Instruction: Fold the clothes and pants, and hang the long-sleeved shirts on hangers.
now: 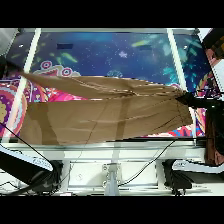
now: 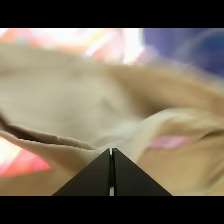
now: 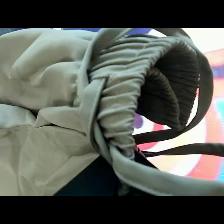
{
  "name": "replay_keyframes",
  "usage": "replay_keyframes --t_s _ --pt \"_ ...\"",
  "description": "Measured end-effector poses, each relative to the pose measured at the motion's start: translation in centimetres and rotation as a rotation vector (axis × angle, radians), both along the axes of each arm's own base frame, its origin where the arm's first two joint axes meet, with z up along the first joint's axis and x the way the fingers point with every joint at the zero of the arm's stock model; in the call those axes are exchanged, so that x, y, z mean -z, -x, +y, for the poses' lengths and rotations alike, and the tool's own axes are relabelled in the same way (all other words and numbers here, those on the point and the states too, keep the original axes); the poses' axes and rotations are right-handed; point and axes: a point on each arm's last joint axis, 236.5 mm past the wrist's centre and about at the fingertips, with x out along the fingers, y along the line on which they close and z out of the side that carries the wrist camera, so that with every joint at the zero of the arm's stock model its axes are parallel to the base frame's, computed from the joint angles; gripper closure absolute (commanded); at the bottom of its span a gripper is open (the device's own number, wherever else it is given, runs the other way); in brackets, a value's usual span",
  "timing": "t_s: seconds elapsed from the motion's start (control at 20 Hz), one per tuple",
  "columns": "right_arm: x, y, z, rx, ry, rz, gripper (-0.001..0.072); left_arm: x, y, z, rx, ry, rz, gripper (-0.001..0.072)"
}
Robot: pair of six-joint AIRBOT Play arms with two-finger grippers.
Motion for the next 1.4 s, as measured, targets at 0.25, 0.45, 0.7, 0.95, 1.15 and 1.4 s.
replay_keyframes --t_s 0.25,0.45,0.7,0.95,1.15,1.4 --pt "0.1 0.1 0.0 0.012 -0.008 0.014 0.0676 4.9 5.1 3.0 -0.002 -0.125 0.269 0.0697" --pt "0.4 0.7 0.1 0.021 -0.024 0.054 0.0677 8.0 7.2 4.3 0.014 -0.21 0.417 0.0697" --pt "1.9 2.9 0.0 0.008 -0.006 0.172 0.0677 11.6 7.6 5.8 0.035 -0.334 0.519 0.0698" --pt "3.0 4.9 -0.3 -0.009 0.022 0.266 0.0677 13.5 4.1 8.5 -0.009 -0.604 0.48 0.0697" --pt "3.3 5.2 -0.8 -0.001 0.042 0.281 0.0677 12.8 -0.8 10.3 -0.109 -0.804 0.345 0.0698" --pt "3.3 5.2 -0.8 0.003 0.041 0.284 0.0676 9.2 -5.7 11.0 -0.199 -0.922 0.14 0.0695"
